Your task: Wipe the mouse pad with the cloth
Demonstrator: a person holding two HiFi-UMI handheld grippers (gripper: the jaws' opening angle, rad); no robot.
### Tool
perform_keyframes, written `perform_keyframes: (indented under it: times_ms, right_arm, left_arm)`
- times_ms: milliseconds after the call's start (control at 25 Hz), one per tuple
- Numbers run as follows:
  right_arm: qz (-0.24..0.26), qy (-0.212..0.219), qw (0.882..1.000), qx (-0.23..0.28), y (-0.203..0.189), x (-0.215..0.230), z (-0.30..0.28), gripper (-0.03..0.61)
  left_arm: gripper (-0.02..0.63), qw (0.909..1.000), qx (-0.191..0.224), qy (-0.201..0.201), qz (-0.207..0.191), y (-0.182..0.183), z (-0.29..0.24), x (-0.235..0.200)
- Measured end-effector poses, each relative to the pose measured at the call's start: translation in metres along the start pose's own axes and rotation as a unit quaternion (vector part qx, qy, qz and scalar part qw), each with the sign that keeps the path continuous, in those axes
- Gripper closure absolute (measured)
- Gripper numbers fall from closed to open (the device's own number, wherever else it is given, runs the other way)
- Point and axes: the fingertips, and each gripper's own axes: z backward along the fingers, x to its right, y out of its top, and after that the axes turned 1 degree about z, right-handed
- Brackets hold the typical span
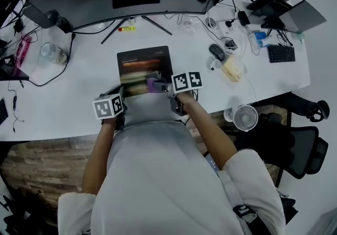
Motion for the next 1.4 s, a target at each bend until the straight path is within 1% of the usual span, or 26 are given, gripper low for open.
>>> perform_keyframes:
  times_ms: [200,400,800,920,1000,1040,1120,1200,1240,1320,1400]
  right_arm:
    - [0.002,-0.002,1.000,-0.001,0.005,0.010,0.008,0.385]
    - [0.003,-0.017,1.000,0.003,0.006,0.025,0.024,0.385]
    - [0.001,-0.041,0.999,0.019,0.005,0.047,0.050,0.390]
    - [0.011,-0.054,0.998,0.031,0.007,0.051,0.060,0.394]
    - [0.016,-0.056,0.997,0.053,0.011,0.050,0.069,0.394]
    - [0.018,-0.056,0.996,0.068,0.014,0.049,0.075,0.394]
    - [0.026,-0.057,0.994,0.091,0.019,0.045,0.085,0.394]
    - [0.037,-0.060,0.992,0.103,0.020,0.041,0.092,0.394]
    - [0.043,-0.063,0.992,0.105,0.019,0.039,0.094,0.394]
    - [0.051,-0.068,0.990,0.108,0.016,0.034,0.098,0.394]
    - [0.055,-0.070,0.989,0.116,0.014,0.028,0.101,0.394]
  left_arm:
    - [0.614,1.0000,0.002,0.007,-0.003,0.003,0.002,-0.004]
    - [0.614,1.0000,-0.001,-0.002,0.003,0.001,-0.001,0.000]
    - [0.614,1.0000,0.000,0.002,0.000,-0.001,0.000,0.003]
    - [0.614,0.9999,0.003,-0.006,-0.009,0.000,0.001,0.005]
    - [0.614,0.9997,0.000,-0.020,-0.013,-0.003,0.003,0.008]
    - [0.614,0.9996,-0.002,-0.027,-0.007,-0.004,0.003,0.008]
    - [0.614,0.9988,-0.008,-0.044,0.020,-0.007,0.004,0.009]
    - [0.614,0.9970,-0.012,-0.060,0.047,-0.009,0.006,0.010]
    - [0.614,0.9963,-0.011,-0.065,0.055,-0.009,0.008,0.011]
    - [0.614,0.9961,-0.003,-0.069,0.055,-0.007,0.015,0.014]
    - [0.614,0.9966,0.008,-0.069,0.044,-0.001,0.023,0.017]
